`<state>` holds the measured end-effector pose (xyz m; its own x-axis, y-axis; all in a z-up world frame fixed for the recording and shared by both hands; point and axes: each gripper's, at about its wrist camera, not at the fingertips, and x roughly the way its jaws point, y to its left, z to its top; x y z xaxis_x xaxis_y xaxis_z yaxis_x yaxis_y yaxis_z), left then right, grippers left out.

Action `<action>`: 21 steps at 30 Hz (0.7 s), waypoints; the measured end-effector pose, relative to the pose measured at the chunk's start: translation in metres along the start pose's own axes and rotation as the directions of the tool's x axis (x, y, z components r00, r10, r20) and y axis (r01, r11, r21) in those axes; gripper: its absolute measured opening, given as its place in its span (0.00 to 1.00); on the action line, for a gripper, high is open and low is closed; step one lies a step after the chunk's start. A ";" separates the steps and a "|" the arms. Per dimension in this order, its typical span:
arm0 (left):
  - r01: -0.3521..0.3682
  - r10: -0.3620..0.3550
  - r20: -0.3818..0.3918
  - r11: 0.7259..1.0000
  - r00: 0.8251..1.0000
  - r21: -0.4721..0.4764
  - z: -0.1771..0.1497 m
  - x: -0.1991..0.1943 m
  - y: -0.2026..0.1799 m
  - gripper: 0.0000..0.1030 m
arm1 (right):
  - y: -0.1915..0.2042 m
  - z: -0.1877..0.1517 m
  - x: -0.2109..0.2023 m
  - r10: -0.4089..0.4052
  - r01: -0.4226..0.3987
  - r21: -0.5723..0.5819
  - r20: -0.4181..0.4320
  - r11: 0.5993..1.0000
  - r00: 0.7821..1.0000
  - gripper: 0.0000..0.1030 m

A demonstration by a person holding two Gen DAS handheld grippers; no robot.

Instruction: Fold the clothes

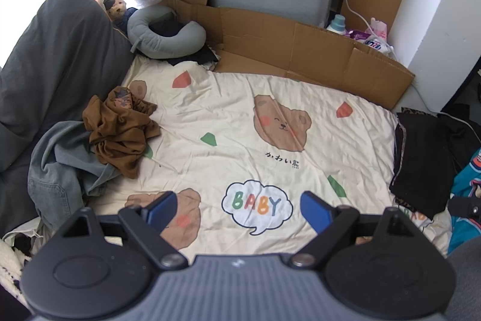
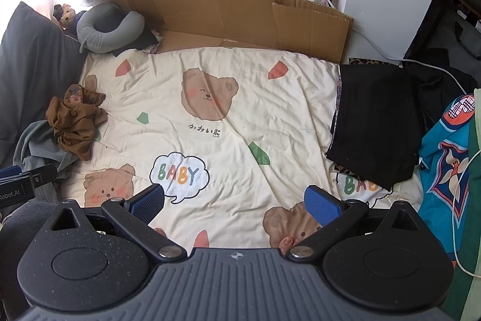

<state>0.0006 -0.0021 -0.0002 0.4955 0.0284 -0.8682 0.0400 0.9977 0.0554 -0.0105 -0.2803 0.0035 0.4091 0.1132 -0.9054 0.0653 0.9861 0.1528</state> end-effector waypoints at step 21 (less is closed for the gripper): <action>-0.010 0.010 0.017 1.000 1.000 0.003 -0.003 -0.002 -0.002 0.88 | 0.000 -0.001 -0.001 -0.005 0.005 -0.002 0.006 1.000 1.000 0.99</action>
<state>-0.0031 -0.0038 -0.0002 0.5106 0.0369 -0.8591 0.0375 0.9972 0.0652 -0.0121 -0.2806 0.0037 0.4141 0.1075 -0.9038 0.0655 0.9869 0.1474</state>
